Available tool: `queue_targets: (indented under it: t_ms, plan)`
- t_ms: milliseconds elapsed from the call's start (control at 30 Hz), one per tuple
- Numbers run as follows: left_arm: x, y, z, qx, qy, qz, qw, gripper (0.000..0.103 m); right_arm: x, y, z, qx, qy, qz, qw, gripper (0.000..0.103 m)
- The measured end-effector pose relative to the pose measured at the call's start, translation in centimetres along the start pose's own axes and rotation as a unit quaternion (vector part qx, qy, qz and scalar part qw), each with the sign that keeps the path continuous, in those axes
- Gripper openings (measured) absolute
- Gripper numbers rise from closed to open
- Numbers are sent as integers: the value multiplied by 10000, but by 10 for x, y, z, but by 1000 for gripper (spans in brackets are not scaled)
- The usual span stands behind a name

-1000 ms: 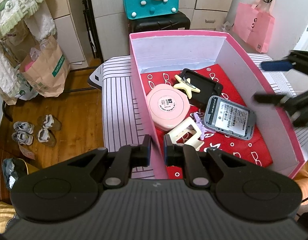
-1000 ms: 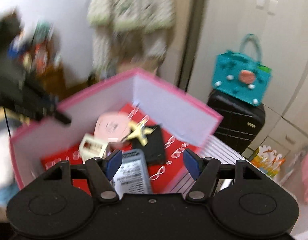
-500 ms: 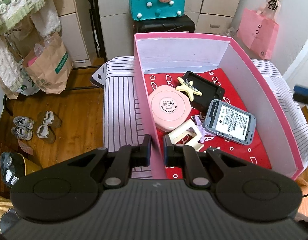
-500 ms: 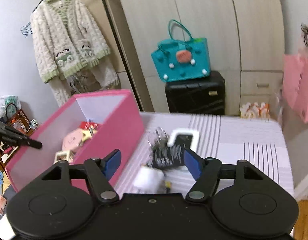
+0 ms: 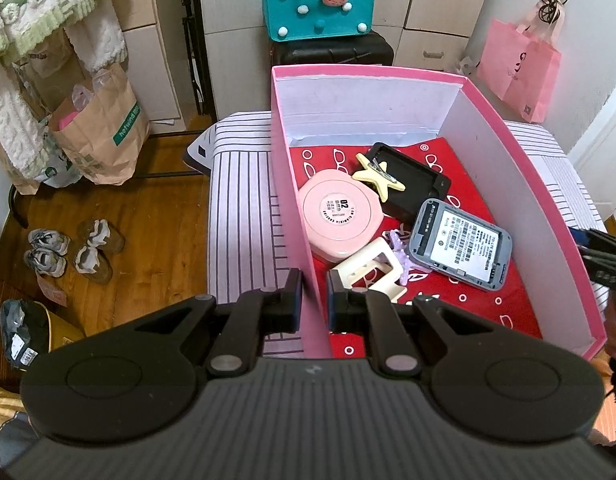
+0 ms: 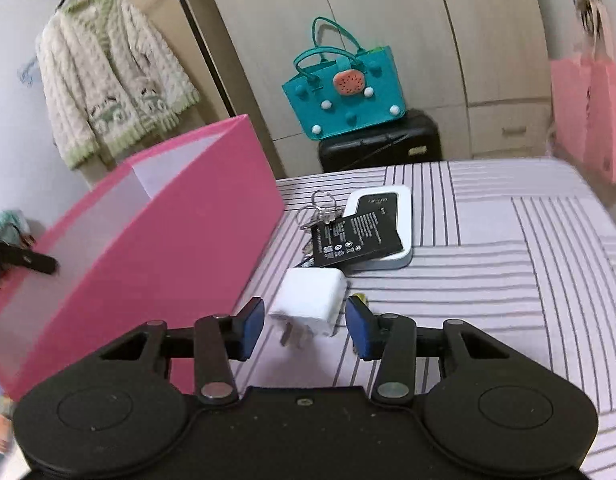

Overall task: Organize rigid objects
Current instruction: 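Grasp the white charger plug with the right gripper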

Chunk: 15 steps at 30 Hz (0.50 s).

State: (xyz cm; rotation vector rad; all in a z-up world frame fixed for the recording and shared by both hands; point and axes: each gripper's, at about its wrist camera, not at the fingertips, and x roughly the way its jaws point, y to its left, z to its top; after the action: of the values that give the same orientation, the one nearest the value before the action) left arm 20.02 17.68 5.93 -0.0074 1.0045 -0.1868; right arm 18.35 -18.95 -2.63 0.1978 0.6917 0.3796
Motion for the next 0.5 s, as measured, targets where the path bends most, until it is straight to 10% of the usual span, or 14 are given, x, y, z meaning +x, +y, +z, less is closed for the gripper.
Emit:
queue_targets:
  t_ms: [500]
  plan:
    - [1, -6, 7, 493, 409, 111, 9979, 11, 35, 36, 13, -999, 714, -723, 9898, 60]
